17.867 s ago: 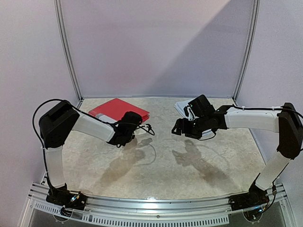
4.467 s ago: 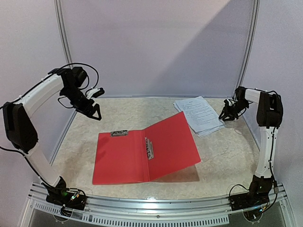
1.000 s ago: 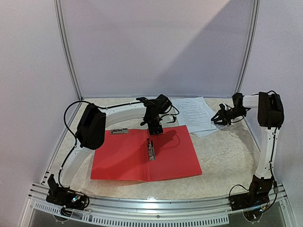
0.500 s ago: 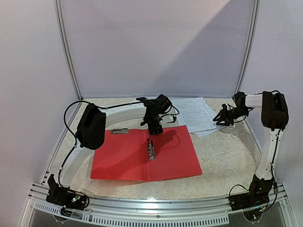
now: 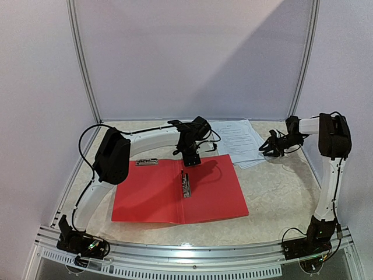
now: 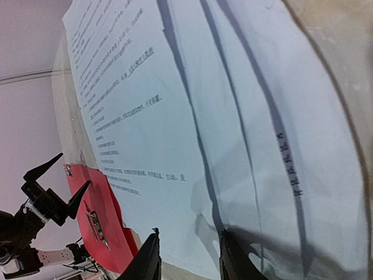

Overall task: Put the files into the folder
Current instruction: Pick up the file from the corner of the board.

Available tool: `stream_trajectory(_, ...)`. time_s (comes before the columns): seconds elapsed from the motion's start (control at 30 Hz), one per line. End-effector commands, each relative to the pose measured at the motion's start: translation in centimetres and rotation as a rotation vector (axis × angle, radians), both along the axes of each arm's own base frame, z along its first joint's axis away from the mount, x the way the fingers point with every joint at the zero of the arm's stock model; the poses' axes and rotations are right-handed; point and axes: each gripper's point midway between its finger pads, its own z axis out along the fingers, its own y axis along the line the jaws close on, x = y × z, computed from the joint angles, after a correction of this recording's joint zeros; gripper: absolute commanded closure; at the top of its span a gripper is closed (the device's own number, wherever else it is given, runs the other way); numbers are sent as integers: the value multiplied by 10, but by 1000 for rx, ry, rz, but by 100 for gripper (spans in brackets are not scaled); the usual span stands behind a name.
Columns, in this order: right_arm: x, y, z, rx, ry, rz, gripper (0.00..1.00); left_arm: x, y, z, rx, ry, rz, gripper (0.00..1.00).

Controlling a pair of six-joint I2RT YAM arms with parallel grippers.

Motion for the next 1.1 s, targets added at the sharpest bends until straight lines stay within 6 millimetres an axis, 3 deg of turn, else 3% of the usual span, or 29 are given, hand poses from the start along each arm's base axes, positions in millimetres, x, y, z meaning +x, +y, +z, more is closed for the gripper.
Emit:
stream_trajectory(0.0, -3, 19, 6, 107, -23, 44, 68, -14, -2, -23, 31, 46, -24, 22)
stream_trajectory(0.23, 4, 27, 22, 173, -52, 28, 76, -14, -2, -22, 31, 45, -25, 22)
stream_trajectory(0.53, 0, 35, -4, 128, 8, 29, 78, -13, -3, -21, 29, 41, -27, 22)
stream_trajectory(0.63, -1, 39, -7, 124, 21, 37, 84, -13, -3, -21, 29, 43, -28, 22)
stream_trajectory(0.73, 1, 39, -2, 109, 16, 45, 99, -14, -2, -18, 30, 43, -30, 22)
stream_trajectory(0.87, 6, 31, 22, 34, -20, 44, 100, -13, -4, -2, 11, 32, -31, 21)
stream_trajectory(0.97, 10, 22, 59, -39, -87, 37, 100, -13, -8, 21, -23, 25, -34, 21)
stream_trajectory(1.07, 12, 14, 109, -115, -174, 28, 100, -14, -10, 51, -60, 10, -40, 18)
